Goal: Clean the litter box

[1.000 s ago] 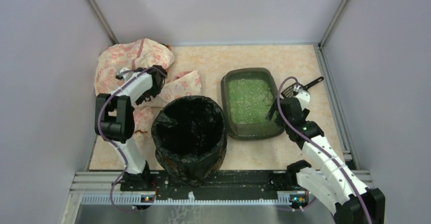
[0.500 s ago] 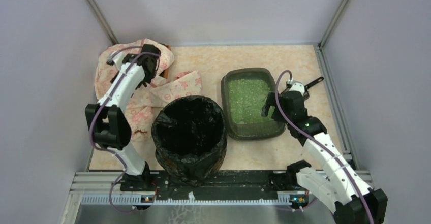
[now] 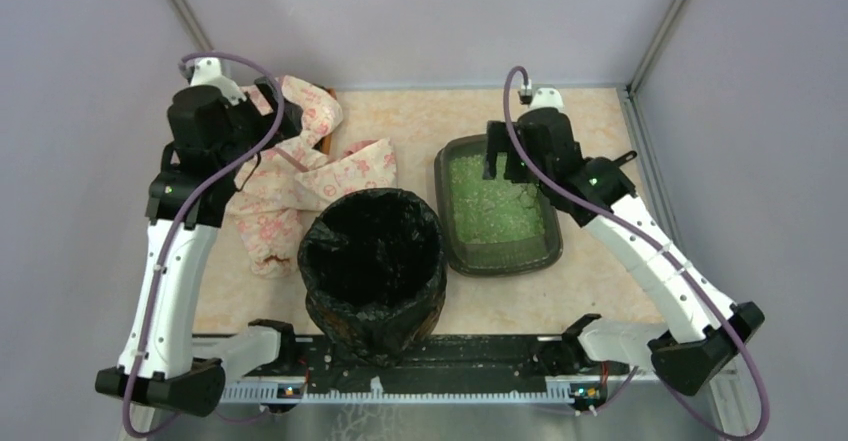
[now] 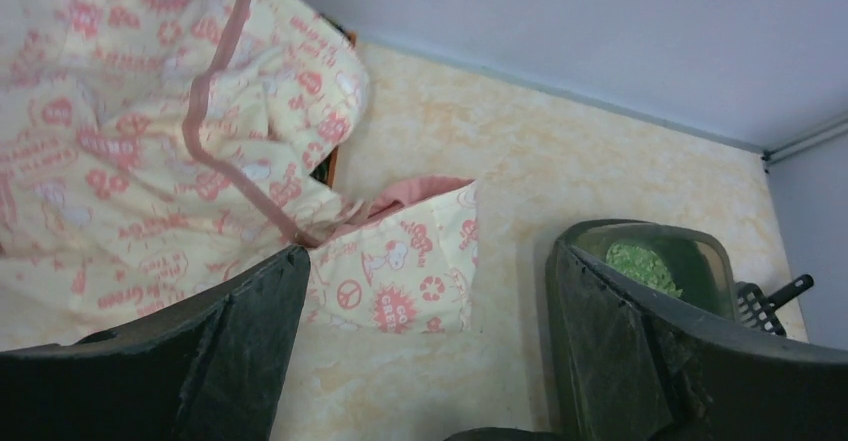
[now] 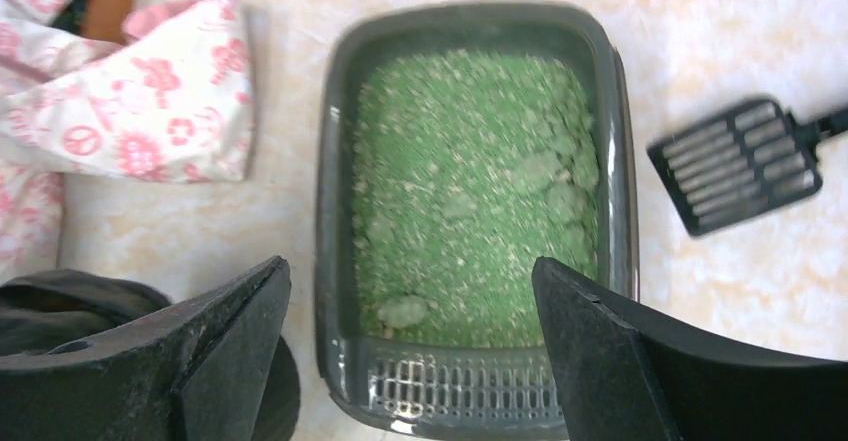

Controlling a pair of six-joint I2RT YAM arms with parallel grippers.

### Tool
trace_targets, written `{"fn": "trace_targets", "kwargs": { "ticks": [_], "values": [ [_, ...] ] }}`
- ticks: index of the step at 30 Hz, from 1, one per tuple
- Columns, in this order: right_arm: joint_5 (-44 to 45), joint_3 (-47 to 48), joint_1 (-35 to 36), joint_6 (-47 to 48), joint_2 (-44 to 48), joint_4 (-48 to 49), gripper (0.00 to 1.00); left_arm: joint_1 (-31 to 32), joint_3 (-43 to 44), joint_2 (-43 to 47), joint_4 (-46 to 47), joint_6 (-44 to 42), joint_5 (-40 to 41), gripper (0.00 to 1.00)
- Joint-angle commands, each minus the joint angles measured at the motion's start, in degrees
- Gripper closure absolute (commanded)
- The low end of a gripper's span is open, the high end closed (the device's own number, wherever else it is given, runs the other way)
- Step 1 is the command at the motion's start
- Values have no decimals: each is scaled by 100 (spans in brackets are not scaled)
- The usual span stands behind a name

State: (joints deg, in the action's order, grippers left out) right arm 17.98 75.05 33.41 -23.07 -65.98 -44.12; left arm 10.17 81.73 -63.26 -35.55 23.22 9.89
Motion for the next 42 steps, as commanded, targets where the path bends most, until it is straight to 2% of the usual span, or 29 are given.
{"fn": "trace_targets", "kwargs": {
  "ticks": [1, 3, 8, 11, 14, 19, 22, 23, 25, 27, 29, 33, 36, 40, 42],
  "values": [
    [460, 1015, 721, 529, -416, -604, 7, 37, 1286, -564, -1316, -1158, -554, 1],
    [506, 1220, 1094, 661, -533, -557, 6, 37, 1469, -810, -1827, -1243, -248, 1],
    [662, 1818, 2057, 758, -1000, -792, 9, 64, 806, -312, -1595, -1377, -931, 1],
    [1105, 2207, 2612, 726, -1340, -1122, 9, 67, 831, -75, -1629, -1406, -757, 1],
    [1170, 2378, 2952, 673, -1473, -1125, 9, 97, 971, -328, -2039, -1285, -418, 1],
    [987, 2434, 3195, 613, -1689, -1195, 11, 108, 619, -430, -1965, -1317, -1131, 1],
    [881, 2329, 3258, 582, -1804, -1239, 11, 108, 562, -343, -1953, -1171, -1042, 1],
    [822, 2279, 3268, 595, -1828, -1205, 11, 108, 547, -317, -1920, -1197, -1050, 5],
    [745, 2163, 3277, 646, -1854, -1097, 13, 108, 535, -294, -1913, -1256, -1042, 20],
    [675, 2086, 3286, 693, -1858, -964, 16, 108, 484, -271, -1925, -1276, -1042, 24],
    [607, 2061, 3283, 759, -1891, -863, 22, 108, 405, -240, -1917, -1276, -1042, 22],
    [645, 2029, 3280, 910, -2006, -682, 32, 108, 411, -161, -1885, -1294, -1042, 27],
    [677, 2014, 3278, 1006, -2125, -575, 45, 108, 433, -107, -1882, -1298, -1042, 26],
    [708, 2112, 3254, 1102, -2343, -515, 68, 108, 386, -43, -1838, -1312, -1046, 25],
    [823, 2221, 3202, 1107, -2485, -581, 77, 115, 356, -6, -1813, -1319, -800, 24]
  ]
}}
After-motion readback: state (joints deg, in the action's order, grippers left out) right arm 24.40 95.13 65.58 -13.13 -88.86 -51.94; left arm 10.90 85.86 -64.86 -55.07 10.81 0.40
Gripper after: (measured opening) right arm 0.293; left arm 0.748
